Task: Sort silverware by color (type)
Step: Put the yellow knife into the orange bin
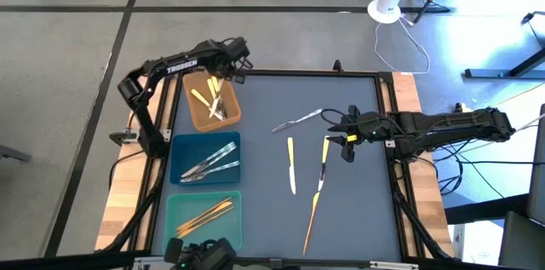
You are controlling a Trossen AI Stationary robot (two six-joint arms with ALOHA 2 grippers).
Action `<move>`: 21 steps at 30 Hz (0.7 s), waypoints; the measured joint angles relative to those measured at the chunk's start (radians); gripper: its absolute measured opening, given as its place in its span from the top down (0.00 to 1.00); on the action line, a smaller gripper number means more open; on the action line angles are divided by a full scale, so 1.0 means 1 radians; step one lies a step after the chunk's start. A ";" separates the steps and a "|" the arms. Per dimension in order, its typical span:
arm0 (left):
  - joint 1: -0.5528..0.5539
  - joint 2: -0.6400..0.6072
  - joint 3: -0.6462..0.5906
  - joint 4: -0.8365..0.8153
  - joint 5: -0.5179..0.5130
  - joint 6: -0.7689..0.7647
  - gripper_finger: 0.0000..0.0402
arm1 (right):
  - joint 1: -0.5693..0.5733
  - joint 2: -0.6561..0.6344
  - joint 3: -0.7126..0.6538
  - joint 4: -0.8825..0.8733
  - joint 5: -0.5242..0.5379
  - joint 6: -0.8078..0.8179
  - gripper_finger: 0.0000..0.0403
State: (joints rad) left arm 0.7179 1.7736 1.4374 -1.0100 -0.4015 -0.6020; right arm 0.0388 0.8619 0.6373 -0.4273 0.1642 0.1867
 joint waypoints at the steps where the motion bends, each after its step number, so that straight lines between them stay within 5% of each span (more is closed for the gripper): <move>1: 0.005 -0.015 -0.039 0.017 0.000 -0.005 0.80 | 0.000 0.000 0.000 0.000 0.000 0.000 0.67; 11: 0.059 -0.049 -0.268 0.284 0.038 0.025 0.80 | 0.000 0.000 0.000 0.008 0.001 0.000 0.67; 21: 0.088 -0.049 -0.299 0.365 0.067 0.029 0.80 | 0.000 0.000 0.000 0.007 0.002 0.000 0.67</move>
State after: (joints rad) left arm 0.8062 1.7248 1.1389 -0.6453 -0.3344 -0.5728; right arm 0.0387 0.8619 0.6373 -0.4202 0.1658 0.1864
